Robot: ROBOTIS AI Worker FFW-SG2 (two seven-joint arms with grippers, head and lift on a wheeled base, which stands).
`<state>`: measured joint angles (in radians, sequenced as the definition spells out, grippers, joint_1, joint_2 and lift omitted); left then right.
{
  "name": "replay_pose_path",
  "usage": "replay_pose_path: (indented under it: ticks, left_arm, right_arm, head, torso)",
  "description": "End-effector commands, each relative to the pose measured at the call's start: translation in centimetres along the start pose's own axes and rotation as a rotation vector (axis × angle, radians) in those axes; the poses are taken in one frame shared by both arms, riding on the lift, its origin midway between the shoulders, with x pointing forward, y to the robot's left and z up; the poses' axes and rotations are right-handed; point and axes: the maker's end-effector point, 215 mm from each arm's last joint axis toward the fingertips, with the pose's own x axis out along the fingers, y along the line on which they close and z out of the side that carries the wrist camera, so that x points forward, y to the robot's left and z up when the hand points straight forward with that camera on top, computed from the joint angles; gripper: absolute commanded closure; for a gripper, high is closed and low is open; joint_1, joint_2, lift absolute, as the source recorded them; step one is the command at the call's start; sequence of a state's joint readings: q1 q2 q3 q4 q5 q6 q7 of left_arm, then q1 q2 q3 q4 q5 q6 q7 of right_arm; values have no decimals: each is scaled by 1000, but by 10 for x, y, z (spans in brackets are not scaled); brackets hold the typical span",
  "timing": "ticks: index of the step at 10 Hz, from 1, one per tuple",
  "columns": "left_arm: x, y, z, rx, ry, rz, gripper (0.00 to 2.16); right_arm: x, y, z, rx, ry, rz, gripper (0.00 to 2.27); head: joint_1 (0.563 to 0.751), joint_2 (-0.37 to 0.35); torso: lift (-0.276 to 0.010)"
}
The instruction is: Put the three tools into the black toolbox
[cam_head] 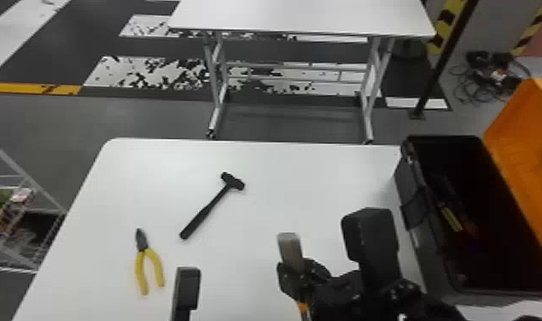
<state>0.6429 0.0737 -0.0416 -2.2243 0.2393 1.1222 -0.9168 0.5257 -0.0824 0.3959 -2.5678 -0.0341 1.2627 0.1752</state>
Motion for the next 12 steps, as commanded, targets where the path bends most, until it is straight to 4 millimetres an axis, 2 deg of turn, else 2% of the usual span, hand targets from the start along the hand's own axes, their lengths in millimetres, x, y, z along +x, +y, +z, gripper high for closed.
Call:
replay_pose_path:
  ticks: [1, 4, 5, 6, 7, 10, 12]
  left_arm:
    - [0, 2, 1, 1, -2, 4, 1666]
    - [0, 0, 3, -5, -6, -20, 1632]
    - [0, -2, 4, -6, -10, -42, 1362]
    - [-2, -5, 7, -8, -20, -74, 221]
    - [-3, -5, 10, 6, -32, -78, -2]
    - [-9, 5, 12, 11, -43, -44, 12]
    - [-19, 25, 13, 1, -58, 36, 16]
  right_arm:
    - [0, -1, 1, -6, -3, 1, 2240]
    - [0, -2, -2, -9, 2, -1, 2240]
    - [0, -2, -4, -7, 6, 1, 2240]
    - [0, -2, -4, -6, 7, 0, 2240]
    - [-1, -2, -4, -6, 6, 0, 2240]
    - [-8, -10, 4, -22, -18, -31, 2240]
    - [-32, -46, 23, -91, -68, -176, 2243]
  head:
    - [695, 23]
    - [695, 23]
    - [695, 18]
    - [695, 16]
    - [695, 12]
    - [695, 20]
    - [695, 10]
  torso:
    - [-51]
    - [-51]
    - [-51]
    - [-51]
    - [-51]
    - [-51]
    - [-51]
